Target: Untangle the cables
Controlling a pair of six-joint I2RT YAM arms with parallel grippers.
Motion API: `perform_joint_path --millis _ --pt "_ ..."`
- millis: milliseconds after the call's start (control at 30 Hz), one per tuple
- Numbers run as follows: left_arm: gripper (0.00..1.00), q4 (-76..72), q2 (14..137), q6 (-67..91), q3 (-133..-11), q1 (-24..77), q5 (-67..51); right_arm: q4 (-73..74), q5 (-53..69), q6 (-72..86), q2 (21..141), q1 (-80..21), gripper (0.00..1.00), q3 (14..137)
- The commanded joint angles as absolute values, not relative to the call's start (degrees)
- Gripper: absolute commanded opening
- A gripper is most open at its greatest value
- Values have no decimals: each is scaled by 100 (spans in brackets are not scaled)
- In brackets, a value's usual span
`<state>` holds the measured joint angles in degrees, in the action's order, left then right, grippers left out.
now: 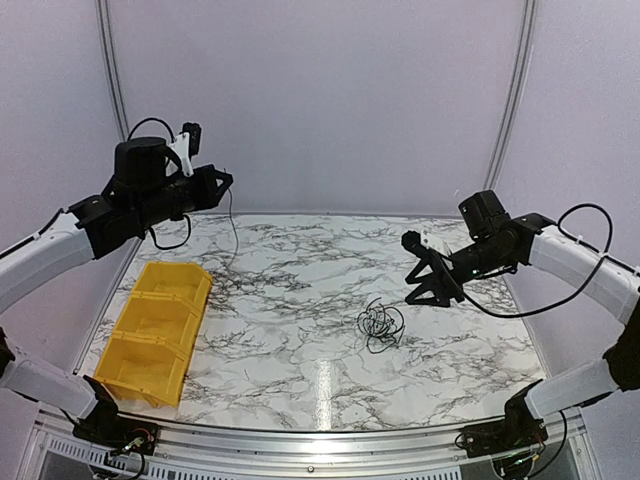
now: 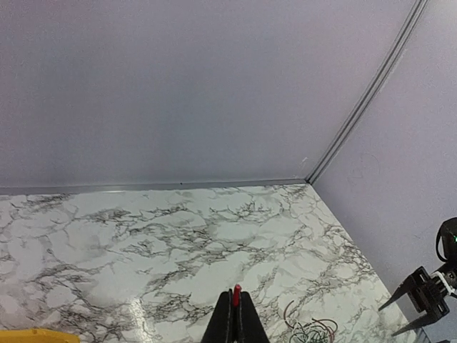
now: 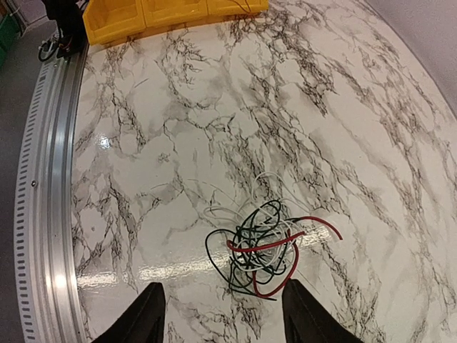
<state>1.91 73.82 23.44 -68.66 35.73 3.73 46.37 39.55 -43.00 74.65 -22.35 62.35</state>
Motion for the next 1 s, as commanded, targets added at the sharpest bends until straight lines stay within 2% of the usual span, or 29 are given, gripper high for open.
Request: perform_joint_path --millis 0,267,633,967 --pt "0 1535 7130 1392 -7501 3554 1331 4236 4068 -4095 7250 -2245 56 6065" --pt "0 2144 7032 608 -7982 3328 2362 2556 4985 -3481 6780 -1480 57 4421" --pt "0 2224 7070 342 -7949 2499 2579 2495 4185 -3758 7117 -1370 57 4366" --pt "0 1909 7011 345 -7266 1793 2616 2566 4017 -3875 7437 -1364 57 4457"
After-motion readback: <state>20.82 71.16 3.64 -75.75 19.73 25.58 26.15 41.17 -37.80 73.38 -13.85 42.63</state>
